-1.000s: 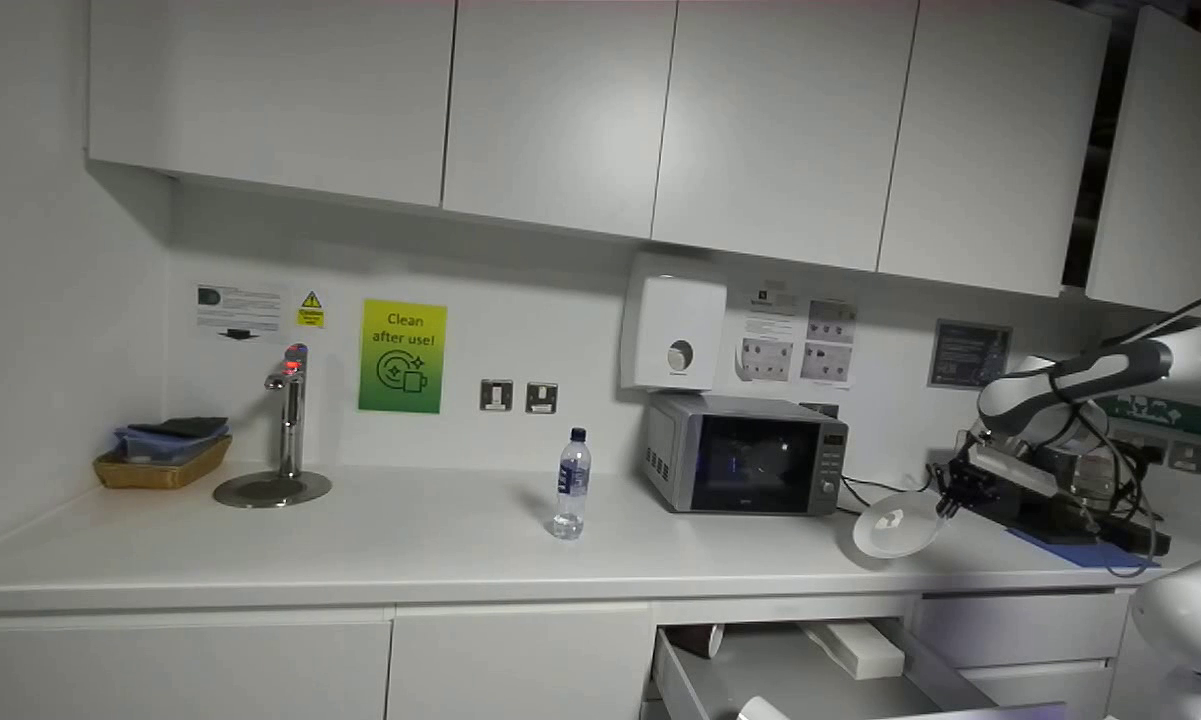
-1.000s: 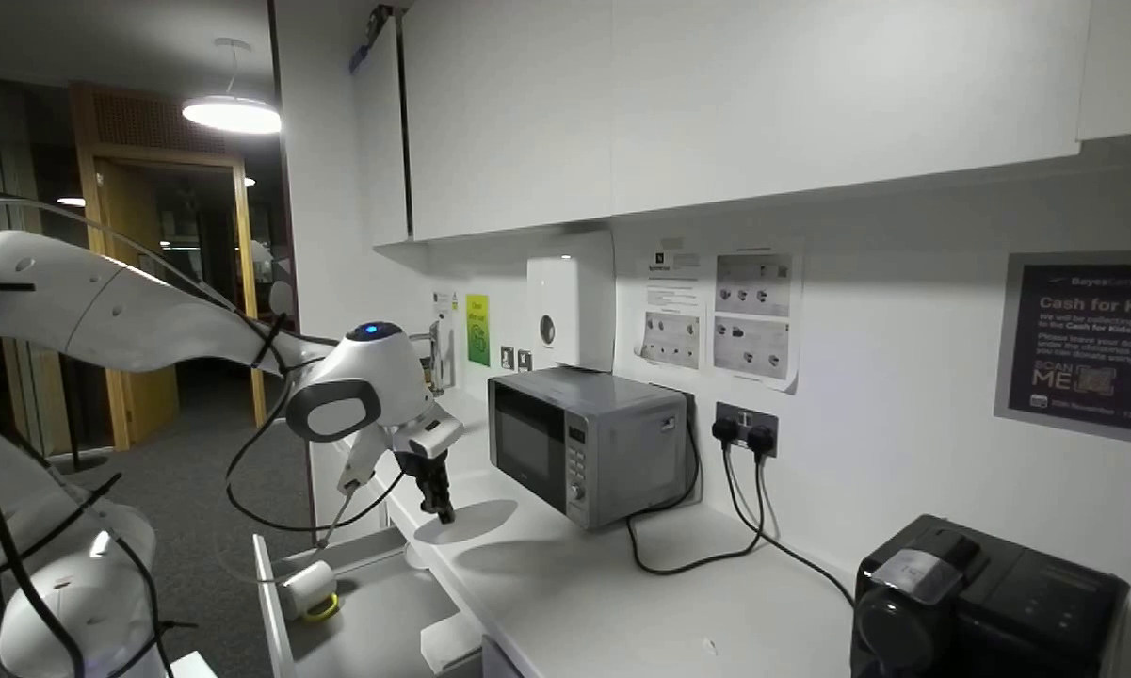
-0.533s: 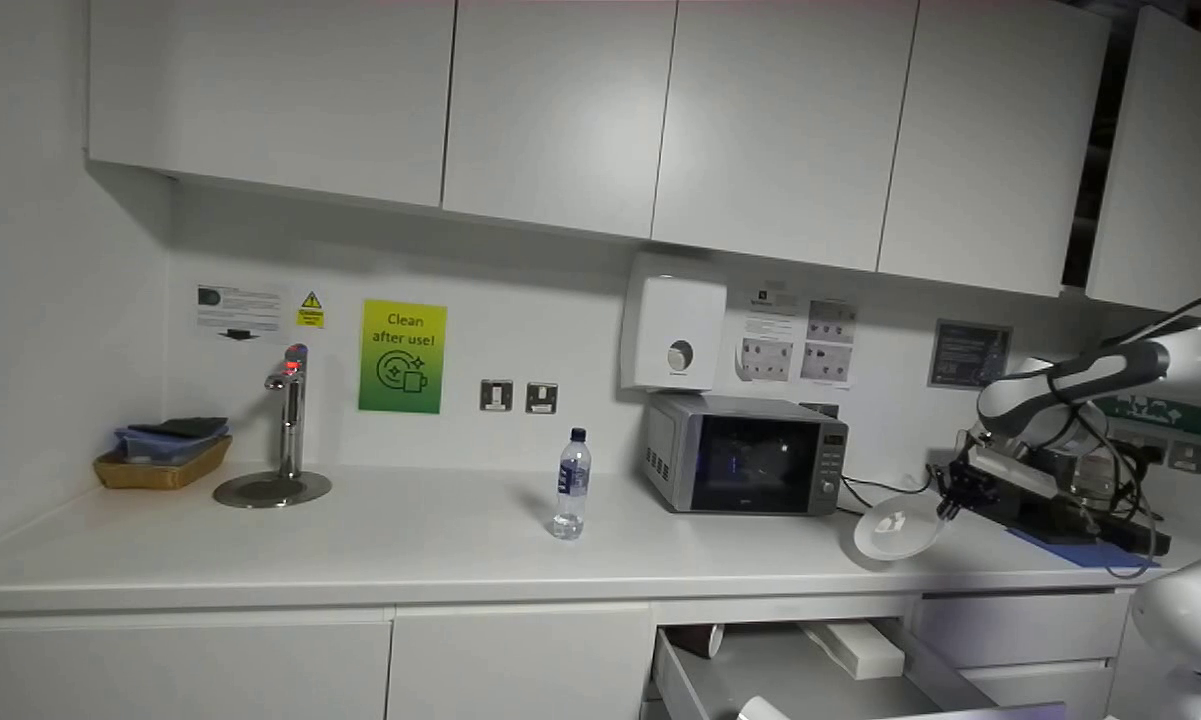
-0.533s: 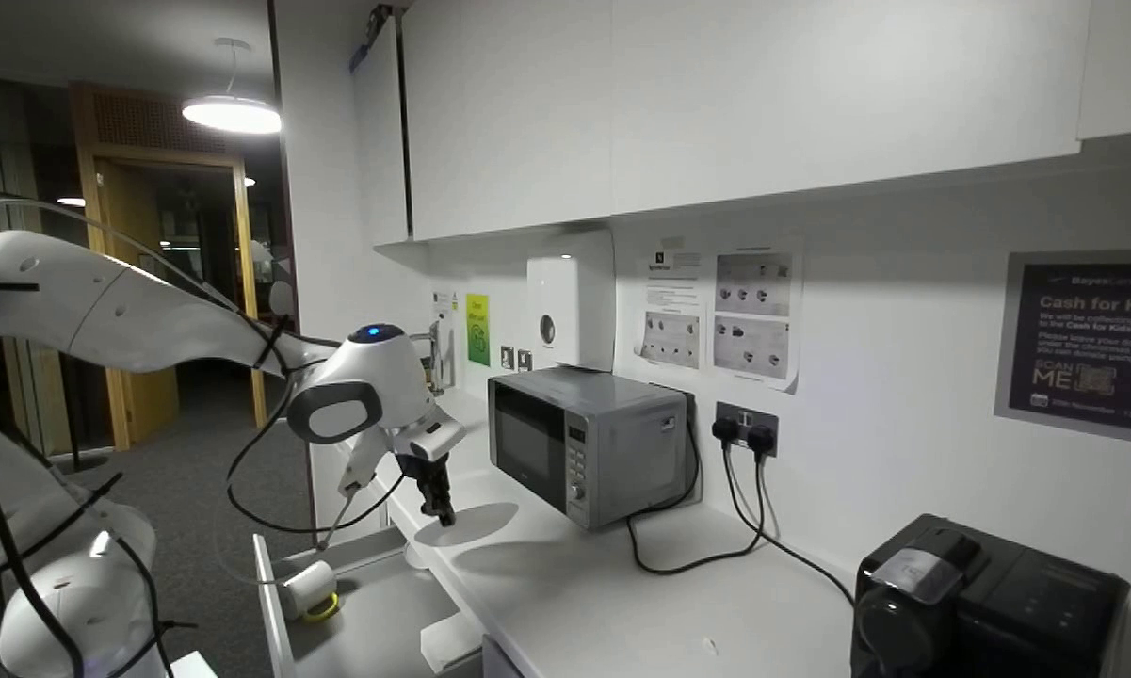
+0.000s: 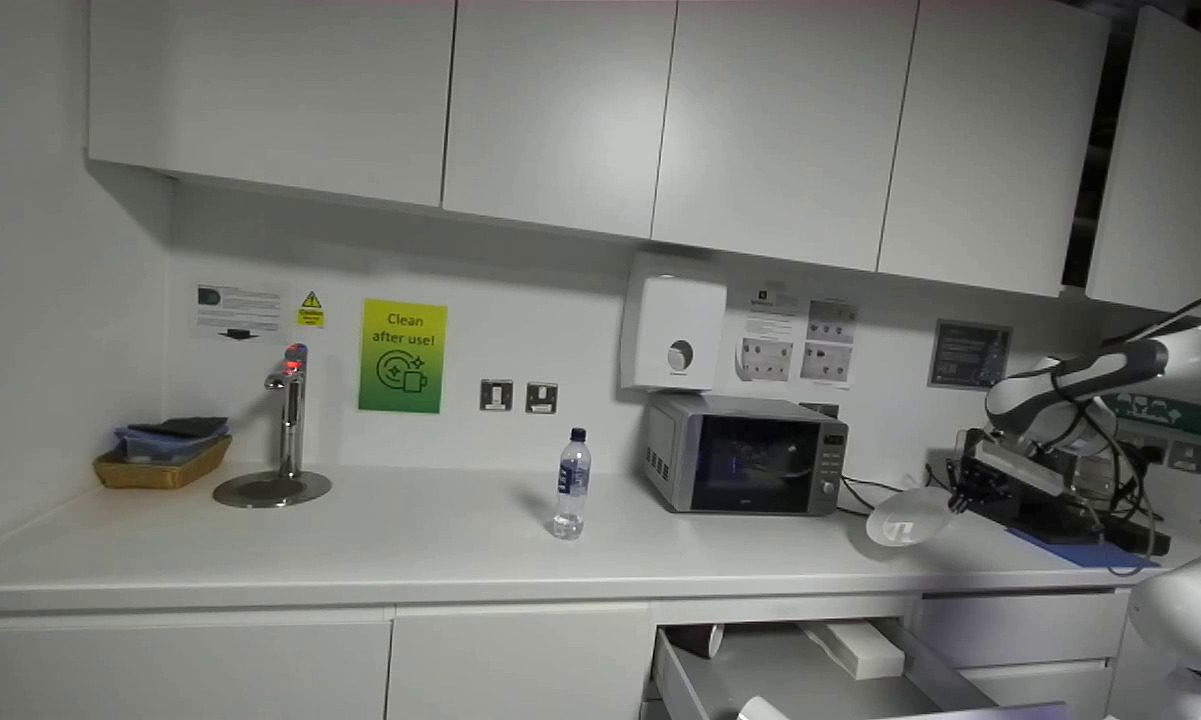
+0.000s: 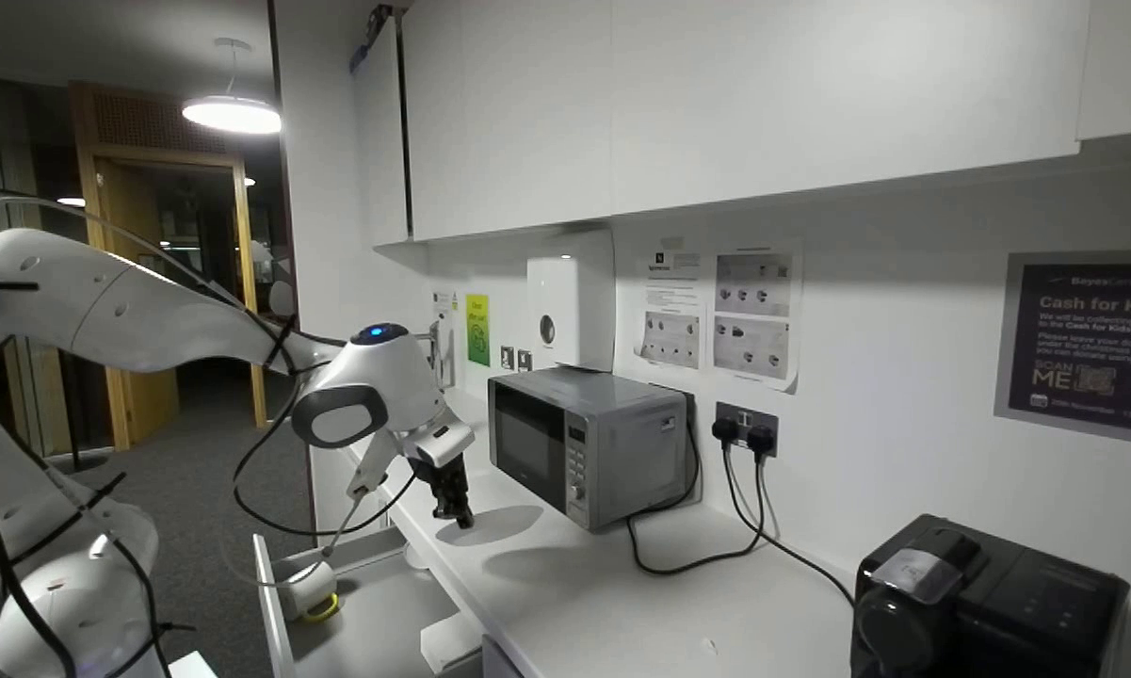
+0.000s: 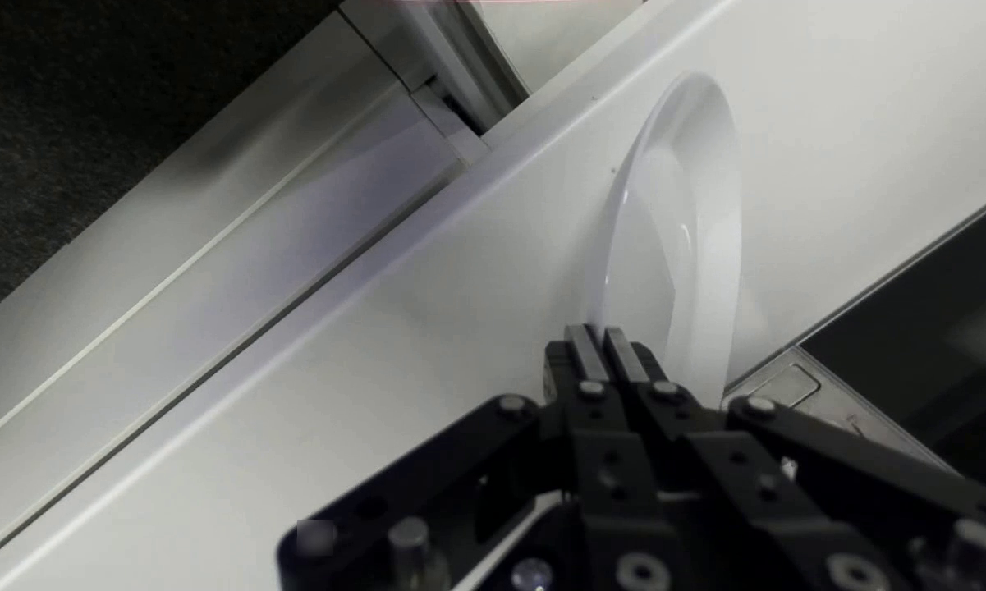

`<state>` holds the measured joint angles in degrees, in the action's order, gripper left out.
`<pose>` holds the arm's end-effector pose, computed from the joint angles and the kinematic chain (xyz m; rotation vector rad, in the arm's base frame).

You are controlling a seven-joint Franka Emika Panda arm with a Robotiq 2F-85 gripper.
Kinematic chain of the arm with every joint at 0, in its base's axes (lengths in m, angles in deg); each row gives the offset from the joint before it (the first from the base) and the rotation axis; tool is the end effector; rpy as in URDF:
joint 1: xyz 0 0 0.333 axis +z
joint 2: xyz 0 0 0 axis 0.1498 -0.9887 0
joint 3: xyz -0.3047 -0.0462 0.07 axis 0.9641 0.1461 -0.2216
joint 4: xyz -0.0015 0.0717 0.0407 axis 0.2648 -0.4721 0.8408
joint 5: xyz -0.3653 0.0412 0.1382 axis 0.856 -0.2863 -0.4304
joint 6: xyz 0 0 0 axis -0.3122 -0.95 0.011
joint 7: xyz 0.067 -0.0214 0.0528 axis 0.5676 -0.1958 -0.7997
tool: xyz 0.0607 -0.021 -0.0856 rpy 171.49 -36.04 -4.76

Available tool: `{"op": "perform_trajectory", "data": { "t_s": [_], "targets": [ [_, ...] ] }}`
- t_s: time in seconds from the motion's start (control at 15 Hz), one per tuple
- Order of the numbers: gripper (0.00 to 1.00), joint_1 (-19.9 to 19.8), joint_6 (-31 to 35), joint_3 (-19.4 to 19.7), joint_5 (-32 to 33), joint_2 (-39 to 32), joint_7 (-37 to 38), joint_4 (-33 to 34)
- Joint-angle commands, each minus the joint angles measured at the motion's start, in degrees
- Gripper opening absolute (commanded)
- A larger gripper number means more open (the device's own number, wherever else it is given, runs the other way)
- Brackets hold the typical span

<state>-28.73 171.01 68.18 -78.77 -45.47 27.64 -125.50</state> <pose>0.3449 -0.1901 0.4392 -2.6016 1.2969 -0.5536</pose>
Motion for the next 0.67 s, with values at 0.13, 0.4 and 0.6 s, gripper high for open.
{"op": "perform_trajectory", "data": {
  "t_s": [0.13,0.4,0.6],
  "targets": [
    [0.01,-3.9,5.0,1.1,0.8,-1.9,4.1,1.6],
    [0.01,-6.5,8.9,1.4,0.8,-2.9,6.5,1.8],
    [0.01,-8.0,11.6,1.5,0.5,-4.0,8.4,1.7]
  ]
}}
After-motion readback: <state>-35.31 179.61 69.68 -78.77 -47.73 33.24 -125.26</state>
